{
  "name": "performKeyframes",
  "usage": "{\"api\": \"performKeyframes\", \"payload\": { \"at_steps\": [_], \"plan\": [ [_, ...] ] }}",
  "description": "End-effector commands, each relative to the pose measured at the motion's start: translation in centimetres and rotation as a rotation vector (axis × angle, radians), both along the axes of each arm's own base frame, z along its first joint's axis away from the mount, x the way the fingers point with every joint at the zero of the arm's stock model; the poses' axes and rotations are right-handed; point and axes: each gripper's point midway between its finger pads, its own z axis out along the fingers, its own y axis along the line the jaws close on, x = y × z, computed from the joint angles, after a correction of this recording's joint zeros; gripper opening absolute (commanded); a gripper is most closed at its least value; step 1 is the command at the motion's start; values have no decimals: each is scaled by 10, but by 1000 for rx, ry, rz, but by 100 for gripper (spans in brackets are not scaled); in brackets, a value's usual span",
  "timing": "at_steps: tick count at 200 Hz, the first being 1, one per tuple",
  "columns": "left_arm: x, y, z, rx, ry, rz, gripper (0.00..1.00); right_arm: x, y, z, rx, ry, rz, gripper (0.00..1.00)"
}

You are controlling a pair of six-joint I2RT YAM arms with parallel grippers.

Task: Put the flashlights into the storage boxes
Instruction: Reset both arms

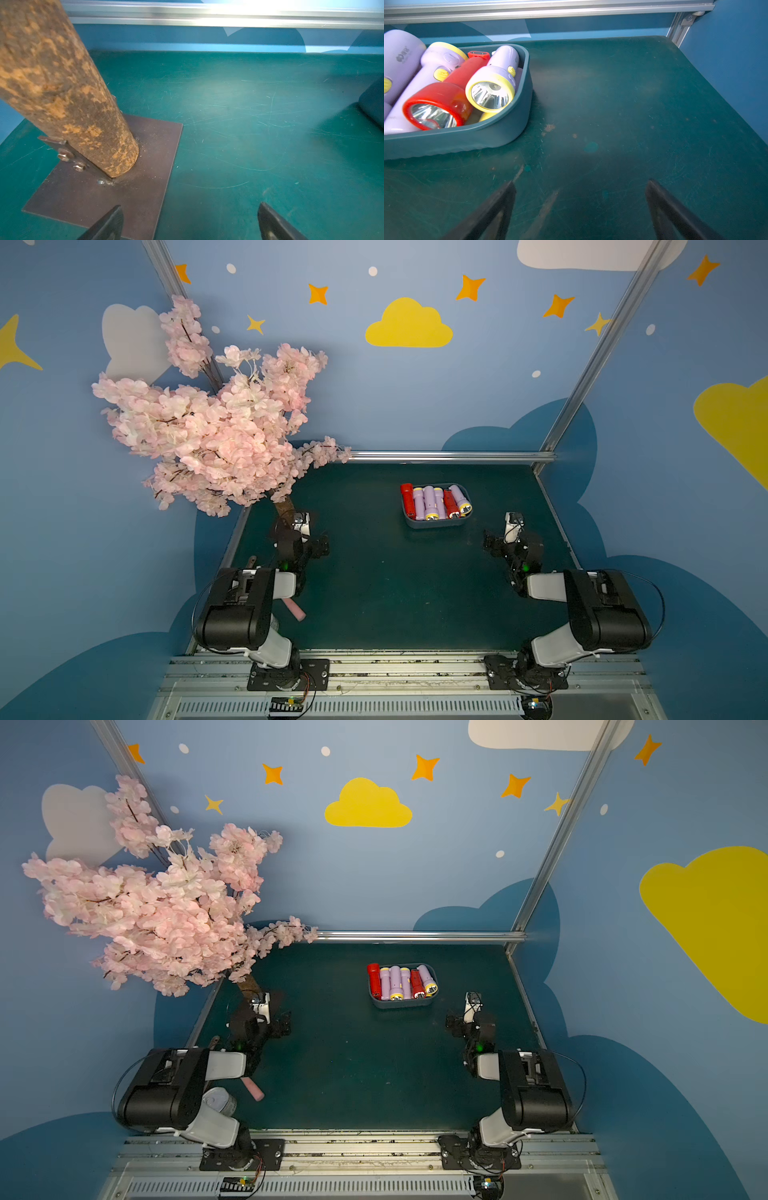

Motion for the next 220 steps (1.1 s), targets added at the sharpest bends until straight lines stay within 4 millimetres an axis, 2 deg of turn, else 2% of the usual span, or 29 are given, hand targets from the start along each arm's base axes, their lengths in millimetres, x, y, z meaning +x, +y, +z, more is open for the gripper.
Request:
{"api": "performKeyframes", "payload": {
  "at_steps": [1, 220],
  "plan": [
    [5, 1, 10, -4, -25, -2, 99, 4, 1, 8, -4, -24, 0, 98],
    [5, 1, 9, -5, -21, -2, 99, 5, -1, 7, 2, -12, -1, 98]
  ]
}}
